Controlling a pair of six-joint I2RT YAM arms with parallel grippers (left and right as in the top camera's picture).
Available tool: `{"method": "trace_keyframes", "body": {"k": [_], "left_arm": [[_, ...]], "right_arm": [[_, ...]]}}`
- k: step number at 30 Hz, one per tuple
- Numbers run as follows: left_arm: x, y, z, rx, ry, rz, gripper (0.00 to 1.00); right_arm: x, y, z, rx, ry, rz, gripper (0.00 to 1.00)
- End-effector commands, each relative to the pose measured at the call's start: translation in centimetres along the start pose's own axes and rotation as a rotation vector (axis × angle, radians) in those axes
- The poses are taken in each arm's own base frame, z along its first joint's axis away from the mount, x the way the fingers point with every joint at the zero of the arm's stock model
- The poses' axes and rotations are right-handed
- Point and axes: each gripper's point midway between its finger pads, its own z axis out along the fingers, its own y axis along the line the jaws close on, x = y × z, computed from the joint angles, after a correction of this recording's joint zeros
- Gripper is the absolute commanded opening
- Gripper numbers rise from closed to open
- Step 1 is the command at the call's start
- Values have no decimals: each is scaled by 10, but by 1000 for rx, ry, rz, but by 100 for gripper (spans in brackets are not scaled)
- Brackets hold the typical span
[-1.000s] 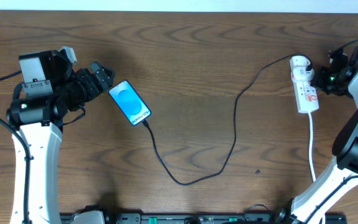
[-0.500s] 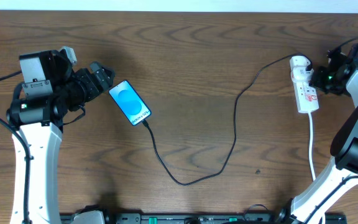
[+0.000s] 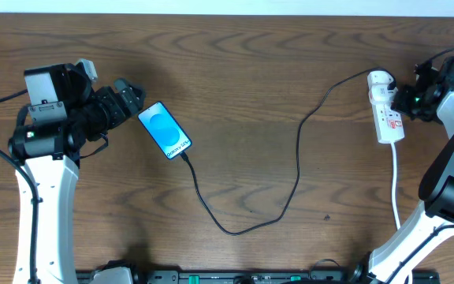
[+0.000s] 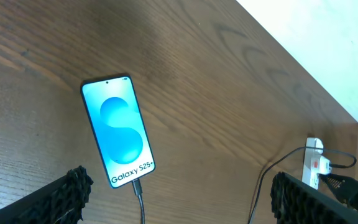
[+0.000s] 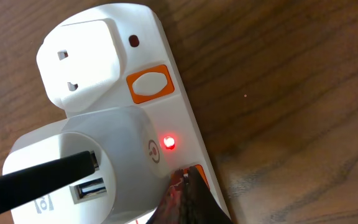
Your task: Plug charger to phone and switch on socket
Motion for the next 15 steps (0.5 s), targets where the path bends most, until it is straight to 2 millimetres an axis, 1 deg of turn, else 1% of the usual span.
{"method": "trace_keyframes", "body": {"k": [1,7,11,15], "left_arm": [[2,-3,-1,12,6,12,94],[2,-3,-1,13,6,12,94],[2,-3,-1,12,6,12,94],[2,-3,-1,12,6,12,94]], "right_arm": [[62,83,31,-280,186,-24,1],[62,91,29,-323,187,-21,1],[62,91,29,-324,189,-16,1],[64,97,29,-343,194,-20,1]]}}
